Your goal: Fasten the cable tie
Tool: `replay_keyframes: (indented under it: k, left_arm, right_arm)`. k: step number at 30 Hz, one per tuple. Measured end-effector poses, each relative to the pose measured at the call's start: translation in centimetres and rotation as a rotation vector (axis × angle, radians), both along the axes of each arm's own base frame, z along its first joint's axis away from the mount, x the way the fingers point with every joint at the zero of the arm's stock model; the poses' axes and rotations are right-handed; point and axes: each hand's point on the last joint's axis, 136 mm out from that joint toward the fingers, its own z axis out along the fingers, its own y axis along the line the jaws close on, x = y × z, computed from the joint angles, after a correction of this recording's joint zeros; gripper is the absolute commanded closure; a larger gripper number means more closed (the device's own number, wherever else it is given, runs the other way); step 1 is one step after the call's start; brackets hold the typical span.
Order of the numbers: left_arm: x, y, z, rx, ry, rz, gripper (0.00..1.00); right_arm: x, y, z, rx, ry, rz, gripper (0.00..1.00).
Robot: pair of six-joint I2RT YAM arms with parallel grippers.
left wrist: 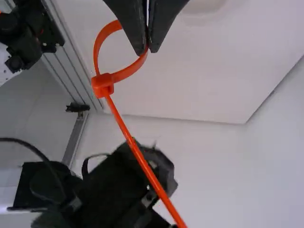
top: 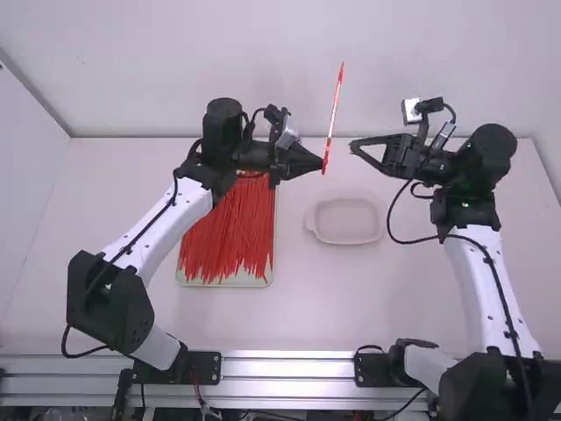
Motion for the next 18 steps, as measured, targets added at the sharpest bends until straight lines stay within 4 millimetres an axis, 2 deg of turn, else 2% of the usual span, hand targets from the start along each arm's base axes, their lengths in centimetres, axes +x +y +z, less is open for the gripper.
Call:
replay_keyframes:
  k: [2,10,16,18]
  left_arm:
    - [0.0,0.0,0.4,-0.011,0.027,-0.003,0.98]
    - [-0.7,0.0,1.4,-0.034,0.087,-0.044,0.98]
    - [-1.3,0.0,1.7,-0.036,0.124,-0.078,0.98]
    - [-1.5,0.0,1.7,-0.036,0.133,-0.09,0.98]
  right_arm:
    - [-0.5,1.2,-0.2,-0.011,-0.034,0.032,0.39]
    - [-1.2,3.4,-0.1,-0.023,-0.11,0.073,0.4]
    - [-1.0,3.8,-0.1,-0.024,-0.13,0.058,0.4]
    - [-0.8,3.7,0.0,-0.023,-0.13,0.046,0.44]
